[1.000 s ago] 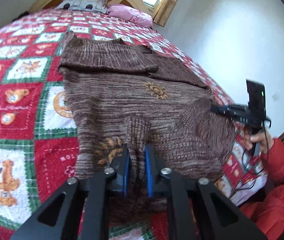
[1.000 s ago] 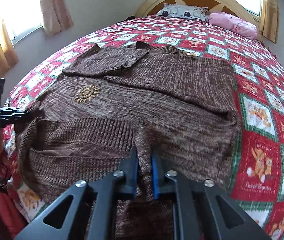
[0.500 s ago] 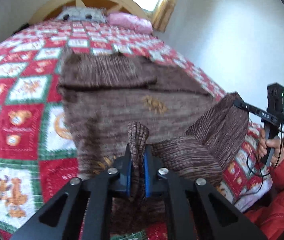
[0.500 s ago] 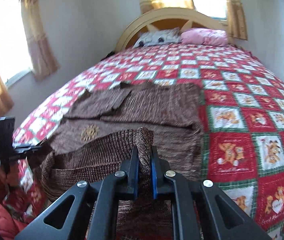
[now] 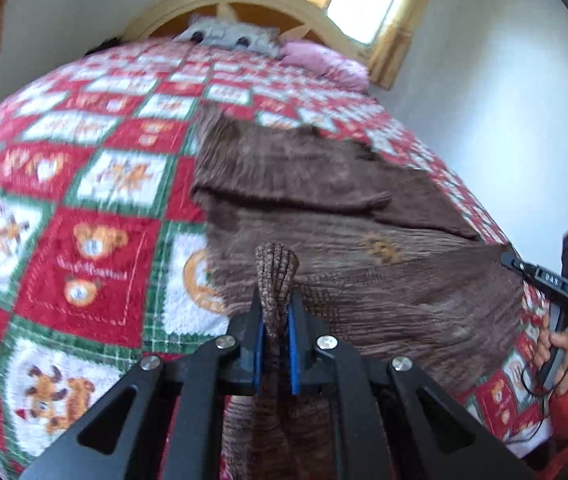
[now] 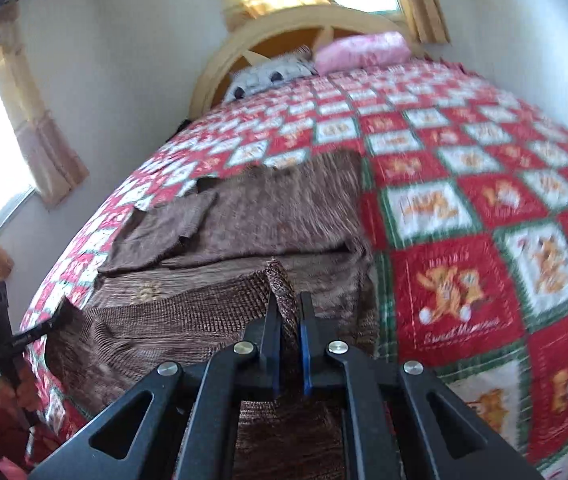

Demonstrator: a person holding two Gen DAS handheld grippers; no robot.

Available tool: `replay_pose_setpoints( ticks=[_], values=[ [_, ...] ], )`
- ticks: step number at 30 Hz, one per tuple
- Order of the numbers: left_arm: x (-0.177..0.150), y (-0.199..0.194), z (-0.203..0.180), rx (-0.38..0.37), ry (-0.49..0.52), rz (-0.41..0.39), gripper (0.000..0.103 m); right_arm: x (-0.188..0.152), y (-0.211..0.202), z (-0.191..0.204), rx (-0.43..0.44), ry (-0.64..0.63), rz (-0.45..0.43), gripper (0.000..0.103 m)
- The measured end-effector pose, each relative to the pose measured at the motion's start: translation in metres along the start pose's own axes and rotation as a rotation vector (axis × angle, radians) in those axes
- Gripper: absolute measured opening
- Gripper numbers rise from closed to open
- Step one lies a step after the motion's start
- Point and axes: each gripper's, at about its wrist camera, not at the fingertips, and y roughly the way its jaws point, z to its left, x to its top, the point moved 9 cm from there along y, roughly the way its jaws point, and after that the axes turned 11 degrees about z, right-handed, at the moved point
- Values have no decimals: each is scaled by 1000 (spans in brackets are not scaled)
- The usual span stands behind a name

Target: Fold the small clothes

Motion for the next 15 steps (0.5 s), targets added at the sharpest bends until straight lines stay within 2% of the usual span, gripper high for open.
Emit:
replay_pose_setpoints(
  ticks=[1,2,4,6,9,12,14,15],
  values=[
    [-2,2,6,-3,-24,12,10,0,2,-8,0,35,-3,9],
    [-3,5,9,-23,-48,20,10,0,4,-17,0,78,2,20],
    [-3,4,9,-30,-50,16,10,-1,5,-36,-32,167,26,34],
    [-4,4,5,-6,-22,17,10,0,-3,-31,-23,126,10,35],
    [-3,5,3,-6,-16,14,10,1,-7,-23,-38,57,18,54],
    [-2,5,8,-59,-72,11,10,-2,-3,-12,22,-6,45,55],
    [-2,6,11,-91,-104,15,10,-7,5,-3,14,-73,76,55],
    [-2,6,10,-95,-106,16,10,-10,10,2,-19,-126,96,55]
  ],
)
